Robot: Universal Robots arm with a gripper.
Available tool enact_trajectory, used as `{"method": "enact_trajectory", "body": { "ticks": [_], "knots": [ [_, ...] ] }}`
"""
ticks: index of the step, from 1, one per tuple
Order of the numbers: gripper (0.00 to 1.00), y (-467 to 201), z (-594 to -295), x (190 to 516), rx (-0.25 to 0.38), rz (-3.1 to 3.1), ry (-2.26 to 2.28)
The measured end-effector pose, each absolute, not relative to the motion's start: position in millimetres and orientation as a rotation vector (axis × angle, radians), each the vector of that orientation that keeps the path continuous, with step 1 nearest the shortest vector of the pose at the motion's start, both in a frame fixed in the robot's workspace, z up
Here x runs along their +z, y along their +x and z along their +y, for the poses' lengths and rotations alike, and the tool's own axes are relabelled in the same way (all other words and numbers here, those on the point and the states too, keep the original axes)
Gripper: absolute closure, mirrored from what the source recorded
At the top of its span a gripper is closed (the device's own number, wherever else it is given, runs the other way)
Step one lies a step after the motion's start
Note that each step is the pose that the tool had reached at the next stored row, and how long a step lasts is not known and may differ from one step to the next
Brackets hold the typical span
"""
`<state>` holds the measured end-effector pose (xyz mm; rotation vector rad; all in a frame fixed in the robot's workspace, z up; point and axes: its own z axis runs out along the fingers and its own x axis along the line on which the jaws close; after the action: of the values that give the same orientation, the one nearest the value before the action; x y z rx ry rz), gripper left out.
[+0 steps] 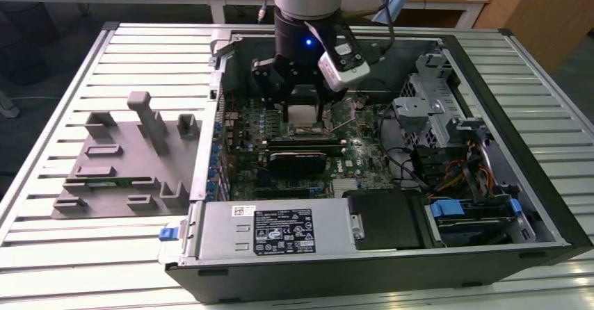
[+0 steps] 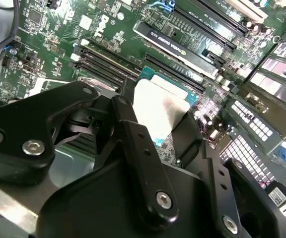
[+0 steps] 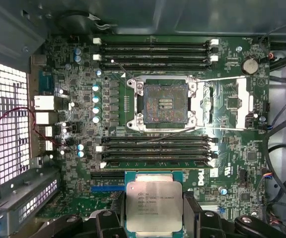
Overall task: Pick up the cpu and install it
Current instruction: 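Pick up the cpu and move it towards the insertion slot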
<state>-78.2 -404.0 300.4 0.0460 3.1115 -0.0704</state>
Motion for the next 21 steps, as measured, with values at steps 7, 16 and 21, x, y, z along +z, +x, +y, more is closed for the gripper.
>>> {"method": "enact_trajectory", "body": {
  "ticks": [7,16,21],
  "knots": [
    [0.45,-77.8,-403.9,295.1,-0.080,3.111,0.046],
    [0.45,-76.9,-403.5,285.9,-0.098,3.111,0.046],
    [0.45,-77.0,-401.7,285.8,-0.096,3.111,0.046]
  ]
}}
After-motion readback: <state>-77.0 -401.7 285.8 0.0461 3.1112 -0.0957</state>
